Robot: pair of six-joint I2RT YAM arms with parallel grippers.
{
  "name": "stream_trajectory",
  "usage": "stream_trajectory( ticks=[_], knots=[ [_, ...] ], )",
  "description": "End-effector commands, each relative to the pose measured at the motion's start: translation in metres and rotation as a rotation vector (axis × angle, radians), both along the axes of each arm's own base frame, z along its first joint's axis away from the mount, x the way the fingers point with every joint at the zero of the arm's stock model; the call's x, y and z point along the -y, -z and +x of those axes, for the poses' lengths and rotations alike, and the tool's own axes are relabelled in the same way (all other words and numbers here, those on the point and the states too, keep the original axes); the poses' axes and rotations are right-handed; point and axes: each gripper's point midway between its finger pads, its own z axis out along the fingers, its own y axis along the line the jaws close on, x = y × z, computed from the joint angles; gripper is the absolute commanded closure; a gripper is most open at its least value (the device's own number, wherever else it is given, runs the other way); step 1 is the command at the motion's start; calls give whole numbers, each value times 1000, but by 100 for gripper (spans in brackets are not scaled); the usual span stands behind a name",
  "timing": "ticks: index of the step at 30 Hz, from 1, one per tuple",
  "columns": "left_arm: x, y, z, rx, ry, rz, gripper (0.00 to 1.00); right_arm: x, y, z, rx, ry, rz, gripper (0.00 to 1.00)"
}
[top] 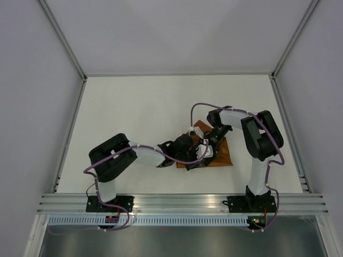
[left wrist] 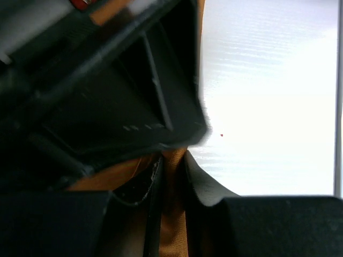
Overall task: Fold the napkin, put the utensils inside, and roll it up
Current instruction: Roll the napkin at the center of the board.
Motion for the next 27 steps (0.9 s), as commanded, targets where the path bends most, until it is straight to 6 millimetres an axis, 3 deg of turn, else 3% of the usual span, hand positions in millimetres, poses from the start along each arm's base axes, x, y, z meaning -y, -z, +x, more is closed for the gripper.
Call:
stream_trajectory(
  ticks=[1, 10, 12, 13, 14, 18, 22, 27],
  knots=[
    [-41, 46, -40, -317, 27, 157, 98, 4, 7, 65, 339, 2, -2, 44],
    [-44, 43, -40, -543, 32, 132, 98, 17, -18, 94, 511, 149, 12, 43],
    [-45, 45, -40, -604, 30, 127, 98, 21, -31, 98, 594, 168, 30, 43],
    [-45, 46, -40, -622, 30, 126, 98, 23, -28, 95, 620, 170, 34, 43],
    [-47, 47, -40, -650, 25, 131, 98, 25, -40, 96, 675, 177, 47, 42],
    [-47, 52, -37, -756, 14, 140, 98, 27, -52, 88, 804, 157, 91, 40],
    [-47, 58, -33, -801, -21, 185, 98, 32, -47, 65, 869, 111, 109, 38],
    [-47, 61, -27, -826, -89, 234, 98, 24, -49, 42, 980, 44, 133, 35]
  ],
)
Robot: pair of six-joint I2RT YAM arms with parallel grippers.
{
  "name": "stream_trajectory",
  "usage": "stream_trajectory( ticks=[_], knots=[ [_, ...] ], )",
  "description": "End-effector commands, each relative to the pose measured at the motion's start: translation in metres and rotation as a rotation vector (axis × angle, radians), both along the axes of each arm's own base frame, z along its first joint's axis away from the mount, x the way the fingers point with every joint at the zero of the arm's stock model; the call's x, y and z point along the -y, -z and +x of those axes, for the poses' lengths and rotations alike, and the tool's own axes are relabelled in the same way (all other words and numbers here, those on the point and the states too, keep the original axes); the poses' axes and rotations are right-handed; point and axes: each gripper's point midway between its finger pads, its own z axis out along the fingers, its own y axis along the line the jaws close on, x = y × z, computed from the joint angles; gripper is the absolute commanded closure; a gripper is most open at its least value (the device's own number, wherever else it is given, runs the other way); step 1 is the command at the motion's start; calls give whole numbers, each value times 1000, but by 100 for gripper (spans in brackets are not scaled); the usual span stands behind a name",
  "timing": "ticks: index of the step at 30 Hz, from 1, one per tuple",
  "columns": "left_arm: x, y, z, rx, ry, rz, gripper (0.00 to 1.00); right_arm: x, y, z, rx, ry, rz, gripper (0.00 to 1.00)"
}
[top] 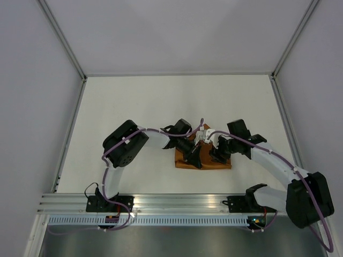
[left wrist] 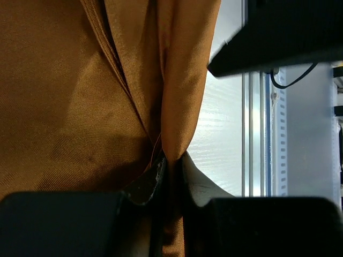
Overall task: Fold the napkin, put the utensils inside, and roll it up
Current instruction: Roll the napkin at the center of the board.
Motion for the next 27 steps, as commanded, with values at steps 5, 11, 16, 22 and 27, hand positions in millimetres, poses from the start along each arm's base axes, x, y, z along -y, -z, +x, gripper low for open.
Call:
stream_trajectory(
  ticks=[5, 11, 16, 22, 27],
  knots=[
    [-38, 63, -18, -158, -93, 342, 98, -18, -7, -5, 192, -67, 1, 34],
    [-37, 68, -15, -185, -126, 393, 98, -21, -6, -15, 177, -111, 1, 33],
    [-37, 72, -12, -208, -139, 426, 98, -34, 3, -33, 157, -204, -22, 33],
    [-38, 77, -13, -225, -148, 453, 98, -40, 21, -50, 132, -277, -73, 33],
    [-38, 76, -11, -237, -152, 452, 98, -41, 37, -59, 132, -302, -101, 33]
  ],
)
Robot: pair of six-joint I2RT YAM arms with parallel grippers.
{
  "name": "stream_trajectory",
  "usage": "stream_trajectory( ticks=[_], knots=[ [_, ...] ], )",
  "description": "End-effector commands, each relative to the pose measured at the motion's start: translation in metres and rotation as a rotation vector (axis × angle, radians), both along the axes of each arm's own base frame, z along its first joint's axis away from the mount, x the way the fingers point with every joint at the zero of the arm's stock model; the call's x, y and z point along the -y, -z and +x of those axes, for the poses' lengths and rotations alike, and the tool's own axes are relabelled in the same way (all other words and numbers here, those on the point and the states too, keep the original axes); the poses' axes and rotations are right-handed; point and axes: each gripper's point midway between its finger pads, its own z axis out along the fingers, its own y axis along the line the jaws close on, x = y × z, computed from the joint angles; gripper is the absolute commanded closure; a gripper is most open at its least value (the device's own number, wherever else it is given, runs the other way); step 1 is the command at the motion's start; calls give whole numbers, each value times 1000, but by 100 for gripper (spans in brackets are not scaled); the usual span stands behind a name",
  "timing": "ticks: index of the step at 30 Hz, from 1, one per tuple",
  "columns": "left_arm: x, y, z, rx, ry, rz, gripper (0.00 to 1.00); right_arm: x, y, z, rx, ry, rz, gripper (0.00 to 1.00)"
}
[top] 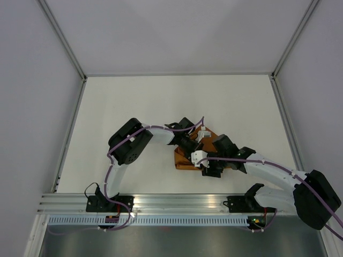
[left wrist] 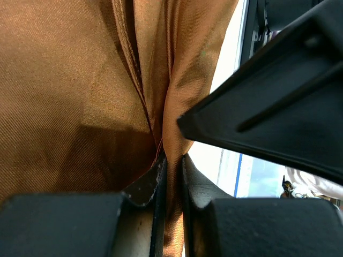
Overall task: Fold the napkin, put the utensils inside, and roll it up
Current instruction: Roll the napkin at the center of the board.
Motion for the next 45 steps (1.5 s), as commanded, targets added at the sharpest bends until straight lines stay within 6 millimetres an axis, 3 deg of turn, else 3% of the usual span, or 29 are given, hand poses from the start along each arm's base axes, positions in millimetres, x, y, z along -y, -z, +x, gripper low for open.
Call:
stream_trajectory(
  ticks=[1, 6, 14, 21, 24, 28, 34, 37, 42, 45],
  knots=[
    [-40, 74, -9, -18, -71, 306, 98, -2, 9, 3, 42, -9, -13, 34],
    [-40, 72, -8, -15, -69, 303, 97, -4, 19, 7, 64, 9, -29, 36],
    [-38, 65, -10, -25, -56, 279, 86, -3, 33, 8, 55, 23, -55, 44],
    [-34, 54, -6, -8, -61, 256, 71, 3, 44, -1, 14, 0, -98, 63],
    [-30, 40, 5, 25, -86, 237, 64, 7, 49, -5, -12, -6, -123, 72],
    [-23, 8, 24, 75, -128, 174, 58, 7, 53, -12, -66, -21, -142, 80],
    [-24, -31, 60, 122, -246, 112, 55, 4, 56, -20, -136, -51, -150, 84],
    [-33, -53, 82, 156, -339, 69, 55, 4, 57, -24, -183, -83, -154, 84],
    [-65, -88, 119, 216, -556, 21, 57, 7, 60, -23, -284, -97, -159, 85],
    [-87, -96, 136, 277, -687, 37, 57, 10, 59, -20, -364, -99, -151, 85]
  ],
)
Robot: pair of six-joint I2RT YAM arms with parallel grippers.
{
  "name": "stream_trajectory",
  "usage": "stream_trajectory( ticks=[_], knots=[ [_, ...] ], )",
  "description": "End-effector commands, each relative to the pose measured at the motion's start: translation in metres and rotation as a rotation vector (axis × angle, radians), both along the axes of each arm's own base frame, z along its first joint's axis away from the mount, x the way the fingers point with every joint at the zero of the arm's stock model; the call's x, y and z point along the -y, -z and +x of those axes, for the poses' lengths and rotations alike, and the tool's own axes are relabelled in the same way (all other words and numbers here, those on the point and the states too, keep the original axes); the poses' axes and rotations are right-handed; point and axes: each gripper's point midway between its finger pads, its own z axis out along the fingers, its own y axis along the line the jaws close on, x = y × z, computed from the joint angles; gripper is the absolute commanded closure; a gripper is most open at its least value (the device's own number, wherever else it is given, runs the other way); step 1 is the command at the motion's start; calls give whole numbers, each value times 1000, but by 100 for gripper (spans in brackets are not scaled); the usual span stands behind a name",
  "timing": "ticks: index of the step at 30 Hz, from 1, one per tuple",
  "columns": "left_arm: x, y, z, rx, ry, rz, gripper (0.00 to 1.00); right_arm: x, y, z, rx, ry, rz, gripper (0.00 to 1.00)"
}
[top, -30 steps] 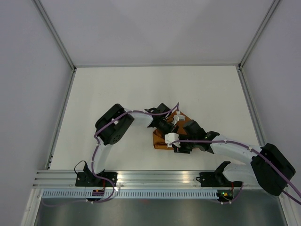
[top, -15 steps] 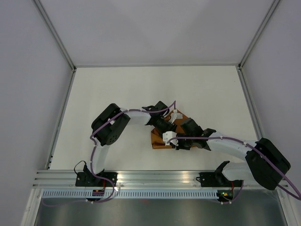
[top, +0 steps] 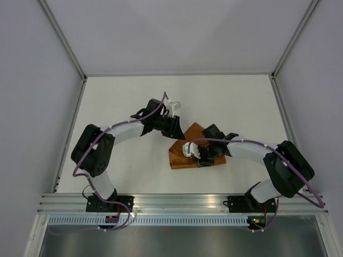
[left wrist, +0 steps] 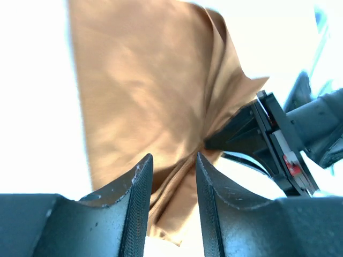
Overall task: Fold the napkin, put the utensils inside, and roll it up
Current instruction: Roll the napkin at the center of the board.
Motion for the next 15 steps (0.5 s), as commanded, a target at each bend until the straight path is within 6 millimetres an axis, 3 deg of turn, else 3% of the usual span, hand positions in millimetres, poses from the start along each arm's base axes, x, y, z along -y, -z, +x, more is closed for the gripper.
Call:
stream_trajectory(
  ticks=[1, 7, 10, 11, 15],
  knots=[
    [-15, -45, 35, 162, -222, -36, 58, 38, 31, -43, -260, -35, -129, 85],
    [-40, -72, 42, 361, -364, -45, 58, 44, 32, -31, -420, -33, -151, 84],
    [-52, -73, 32, 477, -406, -18, 58, 45, 32, -27, -492, -31, -151, 84],
    [-54, -83, 28, 520, -414, -35, 58, 46, 33, -26, -516, -30, -157, 84],
    [-50, -88, 12, 660, -384, 5, 57, 47, 35, -19, -555, -3, -146, 84]
  ],
)
